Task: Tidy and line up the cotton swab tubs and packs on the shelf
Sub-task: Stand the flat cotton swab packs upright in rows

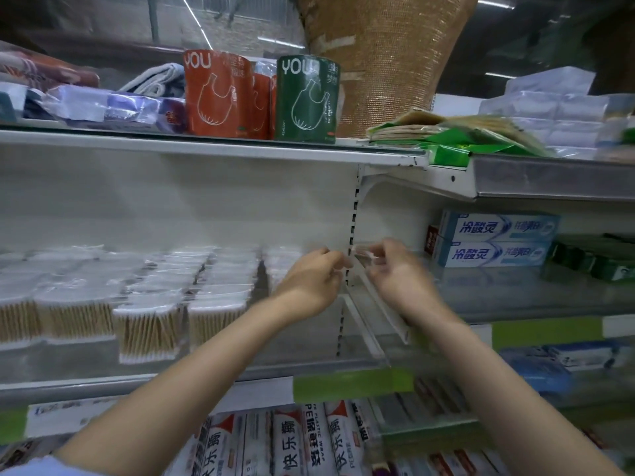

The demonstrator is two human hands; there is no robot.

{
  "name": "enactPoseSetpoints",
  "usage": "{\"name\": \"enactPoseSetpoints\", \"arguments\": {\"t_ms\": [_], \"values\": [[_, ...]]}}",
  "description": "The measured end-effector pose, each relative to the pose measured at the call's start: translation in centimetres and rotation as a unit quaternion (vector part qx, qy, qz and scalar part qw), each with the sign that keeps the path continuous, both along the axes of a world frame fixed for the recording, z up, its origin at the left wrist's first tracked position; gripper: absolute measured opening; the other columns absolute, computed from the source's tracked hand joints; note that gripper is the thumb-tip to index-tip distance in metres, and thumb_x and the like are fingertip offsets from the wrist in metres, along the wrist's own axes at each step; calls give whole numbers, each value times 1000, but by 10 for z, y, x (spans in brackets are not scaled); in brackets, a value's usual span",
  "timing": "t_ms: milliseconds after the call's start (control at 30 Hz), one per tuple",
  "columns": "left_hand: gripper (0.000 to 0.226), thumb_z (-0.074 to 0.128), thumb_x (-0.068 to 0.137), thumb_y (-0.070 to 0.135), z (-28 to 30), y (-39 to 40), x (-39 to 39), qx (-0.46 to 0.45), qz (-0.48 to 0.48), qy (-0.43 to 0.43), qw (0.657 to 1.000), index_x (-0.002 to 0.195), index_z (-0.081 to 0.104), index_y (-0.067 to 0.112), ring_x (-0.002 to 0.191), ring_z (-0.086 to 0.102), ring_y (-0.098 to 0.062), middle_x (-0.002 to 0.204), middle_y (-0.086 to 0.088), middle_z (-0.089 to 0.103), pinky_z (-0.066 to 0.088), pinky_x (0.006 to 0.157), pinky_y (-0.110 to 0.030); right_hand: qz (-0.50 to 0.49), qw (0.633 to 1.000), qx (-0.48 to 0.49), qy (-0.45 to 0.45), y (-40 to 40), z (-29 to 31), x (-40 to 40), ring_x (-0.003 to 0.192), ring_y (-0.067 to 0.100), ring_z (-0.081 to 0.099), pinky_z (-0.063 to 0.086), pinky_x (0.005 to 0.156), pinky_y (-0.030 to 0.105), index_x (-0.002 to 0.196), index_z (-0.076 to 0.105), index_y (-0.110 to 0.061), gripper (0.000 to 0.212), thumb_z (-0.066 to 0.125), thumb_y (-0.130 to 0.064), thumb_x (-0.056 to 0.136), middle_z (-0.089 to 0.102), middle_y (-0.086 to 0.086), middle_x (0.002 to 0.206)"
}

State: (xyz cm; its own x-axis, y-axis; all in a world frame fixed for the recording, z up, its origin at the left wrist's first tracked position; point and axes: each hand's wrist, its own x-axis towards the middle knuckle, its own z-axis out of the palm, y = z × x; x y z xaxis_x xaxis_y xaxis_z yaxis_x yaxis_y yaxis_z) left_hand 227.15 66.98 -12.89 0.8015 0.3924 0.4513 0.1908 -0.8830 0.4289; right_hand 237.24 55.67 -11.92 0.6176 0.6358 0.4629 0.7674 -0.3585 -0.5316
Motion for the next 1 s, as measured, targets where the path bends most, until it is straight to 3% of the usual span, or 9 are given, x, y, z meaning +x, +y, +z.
{"name": "enactPoseSetpoints", "arguments": {"t_ms": [100, 167, 367, 500, 567, 667, 833, 933, 1000], "values": [[32, 42, 97, 15, 0, -18, 19, -112, -52, 21, 992, 127, 53, 19, 119, 50, -20, 131, -3, 54, 40, 100, -30, -53, 998, -27, 1, -23, 3, 29, 114, 23, 50, 40, 86, 27, 122, 53, -20, 31, 56, -21, 91, 50, 6, 130], [36, 41, 99, 17, 0, -26, 29, -160, -67, 40, 984, 134, 47, 21, 127, 45, -17, 139, 1, 47, 36, 106, -29, -85, 994, -68, 12, -32, 3, 43, 120, 27, 47, 40, 94, 31, 126, 51, -21, 37, 54, -18, 90, 47, 10, 133], [46, 39, 94, 2, -7, -34, 47, -238, -75, 28, 968, 137, 42, 20, 128, 44, -16, 139, -4, 48, 36, 102, -26, -51, 995, -59, 61, -40, -2, 49, 121, 23, 48, 40, 97, 30, 131, 47, -15, 42, 51, -10, 89, 49, 6, 136], [51, 49, 85, -7, -11, -35, 43, -169, -40, -42, 984, 127, 51, 21, 117, 52, -16, 125, -2, 52, 44, 95, -25, -17, 993, 76, 91, -44, -7, 39, 103, 15, 53, 40, 86, 23, 121, 54, -14, 38, 51, 1, 86, 58, 3, 118], [43, 60, 83, -1, -10, -34, 37, -128, -19, -99, 987, 120, 56, 20, 102, 56, -14, 112, 1, 52, 48, 92, -29, 14, 982, 141, 123, -44, -6, 34, 98, 14, 54, 47, 89, 28, 113, 56, -14, 35, 50, 4, 85, 59, 1, 106], [27, 63, 86, 9, -2, -27, 20, -81, 4, -181, 980, 111, 62, 18, 89, 54, -9, 104, -1, 57, 46, 79, -18, 74, 962, 188, 183, -43, -2, 22, 96, 16, 56, 53, 85, 28, 107, 56, -16, 32, 52, 6, 85, 56, 0, 97], [18, 59, 90, 15, 10, -14, -10, -169, -42, -212, 962, 107, 63, 18, 86, 65, -18, 96, -3, 64, 54, 68, -20, 152, 933, 201, 256, -34, 4, -2, 89, 9, 61, 48, 62, 11, 111, 57, -11, 23, 57, -3, 89, 63, 4, 103], [13, 56, 92, 13, 13, -12, -24, -264, -47, -236, 934, 104, 61, 15, 72, 64, -17, 79, 3, 57, 45, 50, -13, 178, 919, 193, 295, -22, 5, -17, 90, 21, 63, 51, 80, 37, 103, 60, -10, 13, 55, -7, 91, 67, 9, 99], [9, 56, 93, 14, 12, -10, -32, -327, -41, -249, 911, 100, 60, 11, 62, 58, -10, 76, 3, 51, 41, 47, -12, 201, 902, 194, 329, -15, 2, -24, 84, 20, 63, 51, 80, 41, 99, 61, -9, 9, 55, -11, 92, 68, 5, 90]]}}
